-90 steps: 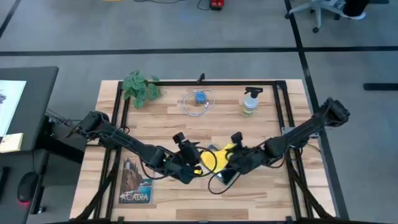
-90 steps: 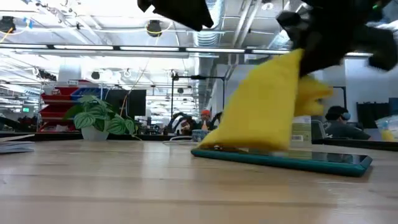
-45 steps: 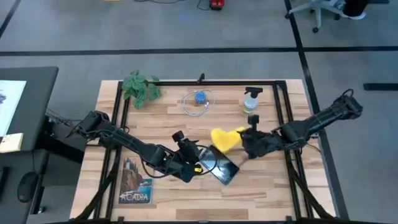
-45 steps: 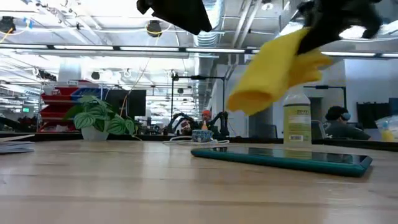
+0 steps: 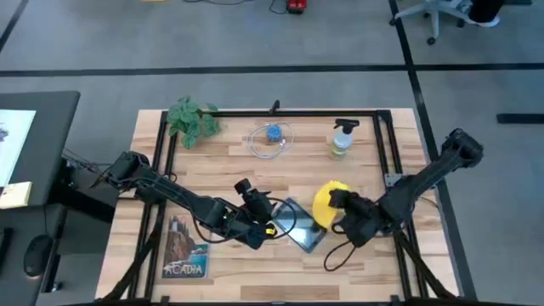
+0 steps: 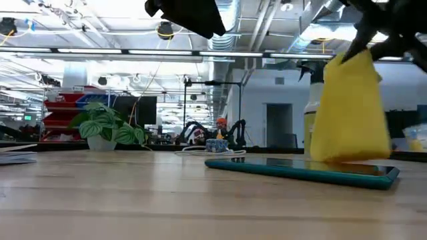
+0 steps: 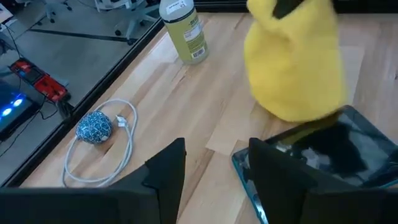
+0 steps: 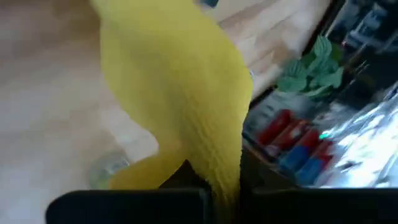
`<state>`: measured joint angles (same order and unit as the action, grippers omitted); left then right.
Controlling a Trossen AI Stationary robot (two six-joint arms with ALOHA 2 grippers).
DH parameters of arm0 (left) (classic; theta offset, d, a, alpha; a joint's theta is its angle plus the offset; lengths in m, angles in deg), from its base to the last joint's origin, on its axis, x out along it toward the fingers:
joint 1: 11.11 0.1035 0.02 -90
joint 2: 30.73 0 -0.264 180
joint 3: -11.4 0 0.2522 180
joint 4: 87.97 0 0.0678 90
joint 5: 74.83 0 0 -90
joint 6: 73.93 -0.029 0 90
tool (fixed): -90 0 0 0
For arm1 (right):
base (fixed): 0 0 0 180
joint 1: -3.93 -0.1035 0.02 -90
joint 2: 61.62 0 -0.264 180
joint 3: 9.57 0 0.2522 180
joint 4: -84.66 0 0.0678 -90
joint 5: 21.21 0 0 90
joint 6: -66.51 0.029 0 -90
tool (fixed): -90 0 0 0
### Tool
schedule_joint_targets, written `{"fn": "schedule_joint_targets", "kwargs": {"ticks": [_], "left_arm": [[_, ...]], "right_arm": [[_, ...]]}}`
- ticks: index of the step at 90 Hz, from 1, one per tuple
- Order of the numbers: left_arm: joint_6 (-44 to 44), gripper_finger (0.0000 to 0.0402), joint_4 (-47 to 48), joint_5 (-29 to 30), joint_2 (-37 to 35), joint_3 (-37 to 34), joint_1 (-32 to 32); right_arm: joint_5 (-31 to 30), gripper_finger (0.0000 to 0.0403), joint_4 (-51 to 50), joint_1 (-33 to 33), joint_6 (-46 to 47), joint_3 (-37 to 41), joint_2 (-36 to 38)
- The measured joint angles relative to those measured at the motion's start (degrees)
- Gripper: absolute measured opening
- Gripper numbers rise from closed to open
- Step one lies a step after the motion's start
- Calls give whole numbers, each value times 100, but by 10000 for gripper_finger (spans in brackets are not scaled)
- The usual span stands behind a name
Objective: Apply microfiber cloth
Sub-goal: Wipe the back of the tablet with the yellow microfiber cloth
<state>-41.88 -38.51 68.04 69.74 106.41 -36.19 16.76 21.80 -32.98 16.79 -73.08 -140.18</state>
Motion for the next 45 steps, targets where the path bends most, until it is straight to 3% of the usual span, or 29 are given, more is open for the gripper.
{"fn": "schedule_joint_targets", "kwargs": {"ticks": [16, 31, 45], "left_arm": [[13, 154, 0, 0, 0, 0, 0], [35, 154, -51, 2, -2, -205, 0], [360, 154, -79, 0, -2, -583, 0]], "right_arm": [[1193, 1, 161, 28, 362, -102, -556], [1344, 0, 430, -10, 1154, -185, -690], [1350, 0, 438, -159, 1827, -195, -381]]}}
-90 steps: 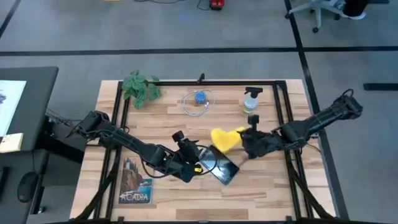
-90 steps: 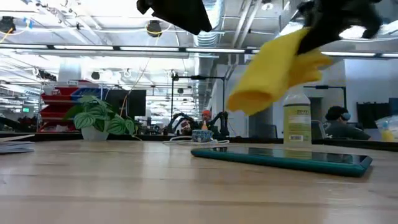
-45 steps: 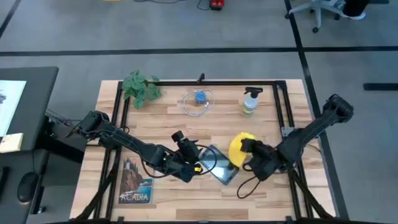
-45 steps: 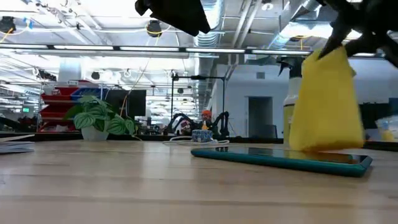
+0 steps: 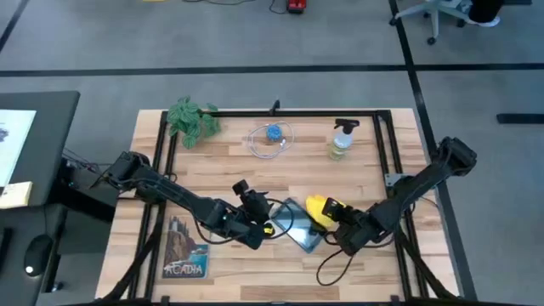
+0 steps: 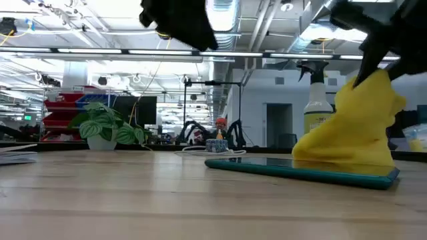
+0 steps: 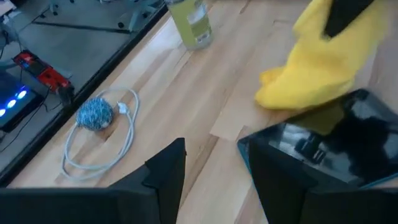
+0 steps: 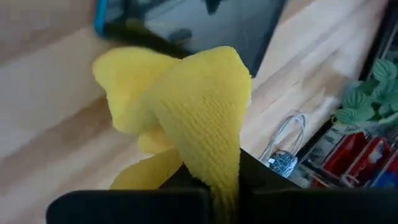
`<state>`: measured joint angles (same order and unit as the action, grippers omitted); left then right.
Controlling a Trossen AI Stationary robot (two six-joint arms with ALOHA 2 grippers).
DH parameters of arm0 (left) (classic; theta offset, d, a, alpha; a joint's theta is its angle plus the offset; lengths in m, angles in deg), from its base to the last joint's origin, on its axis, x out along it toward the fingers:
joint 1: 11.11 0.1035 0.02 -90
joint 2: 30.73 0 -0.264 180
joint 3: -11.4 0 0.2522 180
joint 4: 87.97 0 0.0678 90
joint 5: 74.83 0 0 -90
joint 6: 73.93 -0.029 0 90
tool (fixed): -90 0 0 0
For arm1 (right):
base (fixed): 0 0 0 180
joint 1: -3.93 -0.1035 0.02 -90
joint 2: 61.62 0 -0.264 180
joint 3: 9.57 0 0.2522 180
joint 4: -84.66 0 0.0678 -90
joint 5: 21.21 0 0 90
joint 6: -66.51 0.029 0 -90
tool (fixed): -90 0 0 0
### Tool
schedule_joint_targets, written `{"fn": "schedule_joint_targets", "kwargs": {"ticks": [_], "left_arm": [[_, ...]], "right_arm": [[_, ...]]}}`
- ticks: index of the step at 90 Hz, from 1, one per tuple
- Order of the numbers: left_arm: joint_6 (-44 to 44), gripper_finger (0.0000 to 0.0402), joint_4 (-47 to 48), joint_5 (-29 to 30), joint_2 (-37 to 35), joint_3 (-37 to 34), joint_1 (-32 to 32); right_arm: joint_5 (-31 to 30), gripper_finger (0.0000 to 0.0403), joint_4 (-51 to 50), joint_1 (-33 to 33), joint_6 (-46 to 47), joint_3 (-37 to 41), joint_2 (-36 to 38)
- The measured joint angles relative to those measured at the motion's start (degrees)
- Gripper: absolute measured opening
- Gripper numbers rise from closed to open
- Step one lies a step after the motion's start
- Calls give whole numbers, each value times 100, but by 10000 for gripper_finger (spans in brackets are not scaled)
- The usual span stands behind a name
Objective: Apply microfiber cloth
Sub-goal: Wipe the back of the tablet with the yellow microfiber cloth
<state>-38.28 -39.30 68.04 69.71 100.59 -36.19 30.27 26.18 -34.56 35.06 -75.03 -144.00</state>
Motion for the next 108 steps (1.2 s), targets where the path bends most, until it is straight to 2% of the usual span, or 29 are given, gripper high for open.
{"fn": "schedule_joint_targets", "kwargs": {"ticks": [15, 26, 34, 41, 49, 58, 70, 79, 85, 93, 103, 108], "left_arm": [[182, 154, -552, -69, 0, -515, -25], [-6, 154, -1686, -528, 0, -1072, -35], [113, 154, -2589, -982, 0, -1492, 1], [357, 154, -3193, -1302, 0, -1785, 35], [503, 154, -3420, -1479, 0, -1980, 35], [575, 154, -3461, -1511, 0, -1990, 24], [534, 154, -3588, -1509, 0, -1990, 36], [443, 154, -3666, -1505, 0, -1988, 48], [427, 154, -3672, -1504, 0, -1988, 52], [395, 154, -3698, -1504, 0, -1988, 52], [320, 154, -3700, -1502, 0, -1988, 52], [315, 154, -3700, -1494, 0, -1988, 52]], "right_arm": [[-26, 0, -291, -385, 1296, 0, 651], [-24, 0, -336, -807, 2544, 0, 1085], [0, 0, -453, -1015, 3944, 0, 1254], [196, 0, -1044, -1063, 5335, -4, 1334], [781, 0, -2095, -1036, 6656, -4, 1347], [1852, 0, -2784, -893, 7441, -2, 1337], [3386, 0, -2594, -575, 7317, 2, 1331], [3909, 0, -2595, -223, 6698, 112, 1267], [3615, 0, -2797, 126, 6422, 204, 1187], [2465, 0, -3514, 602, 6530, 227, 1033], [743, 0, -4174, 879, 7467, 32, 992], [104, 0, -4433, 889, 8118, -89, 999]]}}
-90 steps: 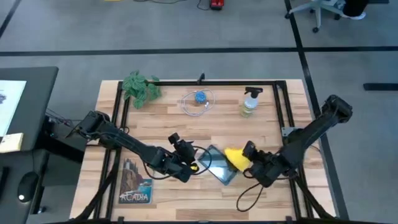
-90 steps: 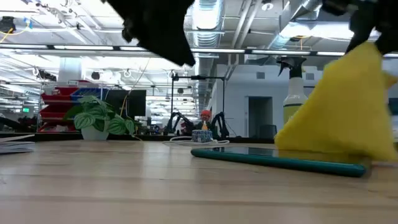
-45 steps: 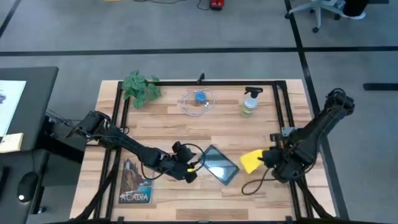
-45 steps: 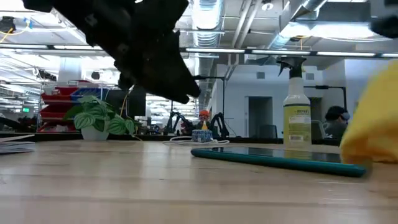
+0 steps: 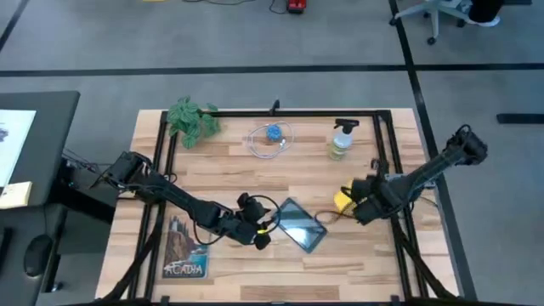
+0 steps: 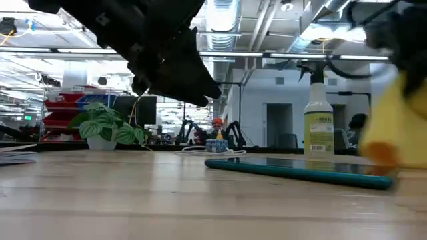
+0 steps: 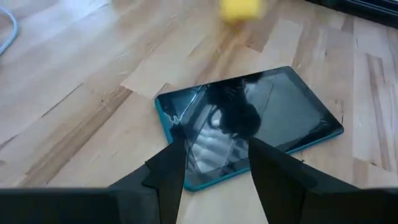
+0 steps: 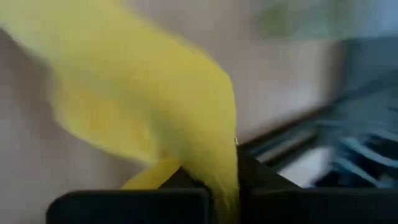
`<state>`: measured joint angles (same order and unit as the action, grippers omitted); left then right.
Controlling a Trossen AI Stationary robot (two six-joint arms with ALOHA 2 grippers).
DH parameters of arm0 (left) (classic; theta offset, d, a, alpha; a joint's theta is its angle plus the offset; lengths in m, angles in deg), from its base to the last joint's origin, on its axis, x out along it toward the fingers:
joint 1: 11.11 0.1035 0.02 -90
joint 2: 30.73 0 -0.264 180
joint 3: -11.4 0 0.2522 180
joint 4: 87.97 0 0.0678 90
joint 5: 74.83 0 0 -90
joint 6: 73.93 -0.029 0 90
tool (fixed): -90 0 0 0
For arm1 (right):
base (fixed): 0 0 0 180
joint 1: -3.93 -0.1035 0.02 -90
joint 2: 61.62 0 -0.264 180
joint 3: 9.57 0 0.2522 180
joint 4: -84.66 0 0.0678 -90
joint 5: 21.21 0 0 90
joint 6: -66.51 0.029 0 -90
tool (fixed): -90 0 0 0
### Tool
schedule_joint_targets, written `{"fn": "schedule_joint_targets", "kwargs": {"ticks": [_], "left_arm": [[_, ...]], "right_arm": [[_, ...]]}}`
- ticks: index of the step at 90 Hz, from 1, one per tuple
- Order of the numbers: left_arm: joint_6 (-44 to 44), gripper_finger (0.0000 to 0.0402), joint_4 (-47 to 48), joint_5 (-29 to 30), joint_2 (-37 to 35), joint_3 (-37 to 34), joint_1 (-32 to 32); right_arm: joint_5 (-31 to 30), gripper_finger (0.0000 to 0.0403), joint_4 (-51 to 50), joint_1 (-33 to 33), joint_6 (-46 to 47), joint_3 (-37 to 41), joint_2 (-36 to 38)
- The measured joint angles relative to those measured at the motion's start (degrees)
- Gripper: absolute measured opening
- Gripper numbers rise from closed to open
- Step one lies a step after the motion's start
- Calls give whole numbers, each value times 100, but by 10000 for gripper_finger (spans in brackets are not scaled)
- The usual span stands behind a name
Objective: Apply microfiber cloth
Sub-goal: Wipe the back of the tablet with the yellow microfiber cloth
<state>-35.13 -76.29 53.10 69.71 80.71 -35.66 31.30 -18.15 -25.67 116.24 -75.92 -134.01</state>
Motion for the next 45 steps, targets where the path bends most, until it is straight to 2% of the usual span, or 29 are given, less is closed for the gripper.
{"fn": "schedule_joint_targets", "kwargs": {"ticks": [5, 10, 24, 32, 45], "left_arm": [[0, 154, 2, 18, 0, 0, 0], [0, 154, 2, 26, 0, 0, 0], [0, 154, 4, 27, 0, 2, 0], [-1, 154, 5, 27, 0, 2, 0], [-2, 154, 5, 27, 0, 4, 0]], "right_arm": [[-211, 0, 71, -73, 327, -40, 5], [-124, 0, 421, -173, 354, 9, -2], [764, 13, 2057, -457, -126, 639, -11], [1091, 37, 2540, -574, -32, 1041, -11], [1656, 96, 2736, -718, 16, 1323, -11]]}}
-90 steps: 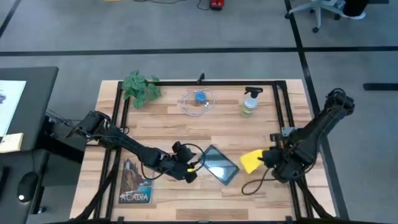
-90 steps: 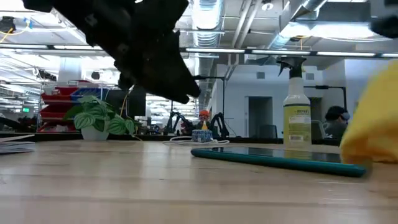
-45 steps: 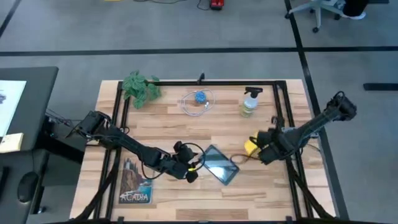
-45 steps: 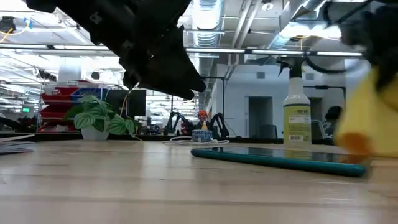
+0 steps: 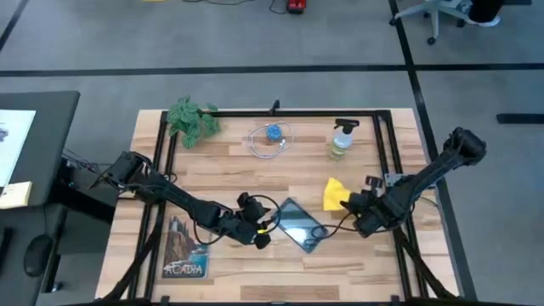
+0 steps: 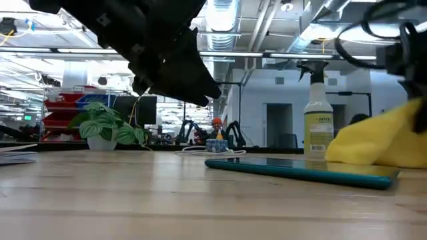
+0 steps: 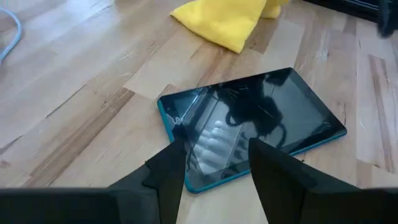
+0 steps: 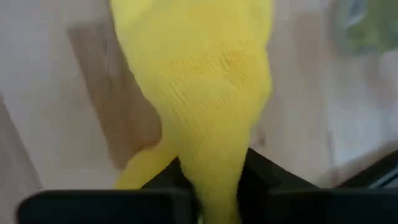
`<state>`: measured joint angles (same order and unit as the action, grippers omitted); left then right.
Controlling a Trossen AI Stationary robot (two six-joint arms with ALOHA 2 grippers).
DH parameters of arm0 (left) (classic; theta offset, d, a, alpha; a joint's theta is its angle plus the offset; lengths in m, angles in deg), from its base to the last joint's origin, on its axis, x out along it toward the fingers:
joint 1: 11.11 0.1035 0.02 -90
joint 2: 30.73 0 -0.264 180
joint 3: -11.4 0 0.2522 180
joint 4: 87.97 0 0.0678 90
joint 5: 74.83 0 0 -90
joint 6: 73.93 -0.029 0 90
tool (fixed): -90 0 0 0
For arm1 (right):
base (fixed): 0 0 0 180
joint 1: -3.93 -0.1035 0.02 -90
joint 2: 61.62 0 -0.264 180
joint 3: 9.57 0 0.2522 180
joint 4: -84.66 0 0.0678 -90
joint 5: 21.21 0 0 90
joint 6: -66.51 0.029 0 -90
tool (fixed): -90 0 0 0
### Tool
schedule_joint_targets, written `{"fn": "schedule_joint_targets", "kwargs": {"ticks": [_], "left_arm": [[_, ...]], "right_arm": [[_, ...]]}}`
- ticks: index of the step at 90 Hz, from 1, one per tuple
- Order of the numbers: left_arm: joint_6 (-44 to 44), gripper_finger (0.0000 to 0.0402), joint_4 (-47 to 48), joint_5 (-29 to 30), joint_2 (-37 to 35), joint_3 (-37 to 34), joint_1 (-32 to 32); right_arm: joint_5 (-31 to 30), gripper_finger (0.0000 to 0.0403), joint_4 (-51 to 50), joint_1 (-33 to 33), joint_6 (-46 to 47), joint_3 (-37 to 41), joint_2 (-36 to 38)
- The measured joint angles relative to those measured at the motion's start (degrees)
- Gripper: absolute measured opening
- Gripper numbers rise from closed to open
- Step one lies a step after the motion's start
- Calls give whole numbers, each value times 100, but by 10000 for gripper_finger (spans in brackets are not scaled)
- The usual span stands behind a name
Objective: Apply microfiber cloth
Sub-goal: Wipe the back of the tablet with the yellow microfiber cloth
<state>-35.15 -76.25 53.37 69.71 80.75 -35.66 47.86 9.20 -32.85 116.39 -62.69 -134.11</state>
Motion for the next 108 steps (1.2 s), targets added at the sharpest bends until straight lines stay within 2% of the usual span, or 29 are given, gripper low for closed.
{"fn": "schedule_joint_targets", "kwargs": {"ticks": [18, 30, 43, 55, 68, 78, 91, 108], "left_arm": [[2, 154, 4, -2, 0, 0, -18], [76, 154, 4, -81, 0, 0, -114], [524, 154, 14, -87, 0, 2, -290], [1036, 153, 15, -92, 0, 2, -519], [1567, 146, -121, -100, 91, 2, -733], [1471, 136, -300, -425, 285, 17, -796], [953, 120, -666, -673, 769, 4, -688], [357, 91, -1876, -1185, 1449, 7, -260]], "right_arm": [[723, 199, -35, -114, -428, -171, 17], [640, 233, -454, -111, -537, -629, 20], [312, 232, -180, -42, -1083, -1068, 24], [354, 224, 1264, 394, -1974, -930, 37], [1394, 219, 3404, 1124, -2774, -320, 9], [1739, 216, 4629, 1761, -2742, 149, 10], [2493, 210, 5139, 2584, -2093, 564, 7], [3459, 202, 5829, 3181, -1483, 1064, 0]]}}
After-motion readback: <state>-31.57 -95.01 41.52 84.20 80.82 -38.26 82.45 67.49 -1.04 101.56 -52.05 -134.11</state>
